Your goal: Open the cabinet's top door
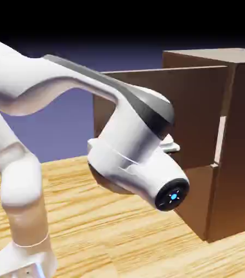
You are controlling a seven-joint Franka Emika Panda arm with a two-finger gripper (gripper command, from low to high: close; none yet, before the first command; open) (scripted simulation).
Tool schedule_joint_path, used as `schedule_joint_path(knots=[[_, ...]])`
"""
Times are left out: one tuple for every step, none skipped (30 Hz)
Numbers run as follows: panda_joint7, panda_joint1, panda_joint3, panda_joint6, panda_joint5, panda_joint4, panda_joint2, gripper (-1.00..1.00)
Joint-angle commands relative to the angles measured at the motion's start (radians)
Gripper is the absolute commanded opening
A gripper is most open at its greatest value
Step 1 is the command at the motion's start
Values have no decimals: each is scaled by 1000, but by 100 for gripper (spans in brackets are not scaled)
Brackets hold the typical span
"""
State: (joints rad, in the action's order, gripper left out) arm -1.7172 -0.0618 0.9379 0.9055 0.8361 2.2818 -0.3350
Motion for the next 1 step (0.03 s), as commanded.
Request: schedule_joint_path(knots=[[0, 0, 0, -1, -1, 0, 0, 100]])
